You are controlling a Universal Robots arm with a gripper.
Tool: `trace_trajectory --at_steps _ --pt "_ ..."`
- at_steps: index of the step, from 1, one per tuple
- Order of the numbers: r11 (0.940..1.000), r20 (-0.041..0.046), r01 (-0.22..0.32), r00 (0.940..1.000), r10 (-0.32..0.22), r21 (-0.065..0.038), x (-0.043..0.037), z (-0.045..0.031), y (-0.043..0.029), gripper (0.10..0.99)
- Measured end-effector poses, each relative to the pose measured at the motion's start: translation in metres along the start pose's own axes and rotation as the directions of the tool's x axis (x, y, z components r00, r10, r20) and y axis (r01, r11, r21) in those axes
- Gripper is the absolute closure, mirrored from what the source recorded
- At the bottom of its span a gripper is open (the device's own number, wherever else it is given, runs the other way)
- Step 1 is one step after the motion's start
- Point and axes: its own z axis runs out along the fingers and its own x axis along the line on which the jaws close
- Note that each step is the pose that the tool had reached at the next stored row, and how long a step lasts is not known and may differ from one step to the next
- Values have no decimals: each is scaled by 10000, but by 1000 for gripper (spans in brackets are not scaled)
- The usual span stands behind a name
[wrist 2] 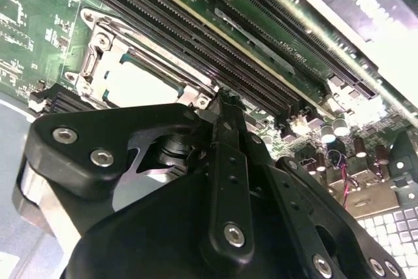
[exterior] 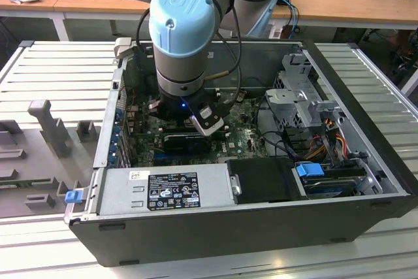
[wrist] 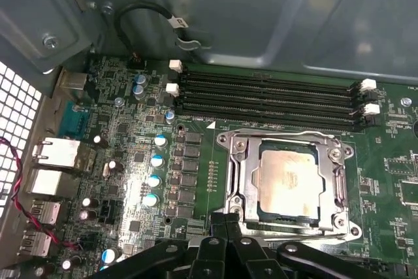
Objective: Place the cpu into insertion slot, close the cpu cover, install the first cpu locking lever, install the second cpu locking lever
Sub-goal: 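Install the second cpu locking lever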
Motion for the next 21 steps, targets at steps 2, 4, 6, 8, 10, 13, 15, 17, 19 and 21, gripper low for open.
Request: trace_trajectory --at_steps 2,4,6,8,10,13,15,17,19,21 --pt "9999 18 -19 10000 20 -124 3 -11 -31 980" --pt "9997 30 -22 10000 23 -239 4 -15 -43 980" --pt "9995 37 -25 10000 26 -310 5 -14 -50 980" --pt "9995 38 -24 10000 25 -330 5 7 -59 980" --pt "9994 40 -23 10000 24 -353 6 28 -66 980" --pt "9992 42 -24 10000 25 -391 7 46 -73 980" --pt "9987 54 -23 10000 25 -512 7 53 -75 980" --pt "9984 59 -23 10000 26 -573 8 64 -79 980" --pt "9981 62 -23 10000 27 -610 8 71 -82 980" --pt "9979 66 -21 10000 26 -646 10 85 -87 980"
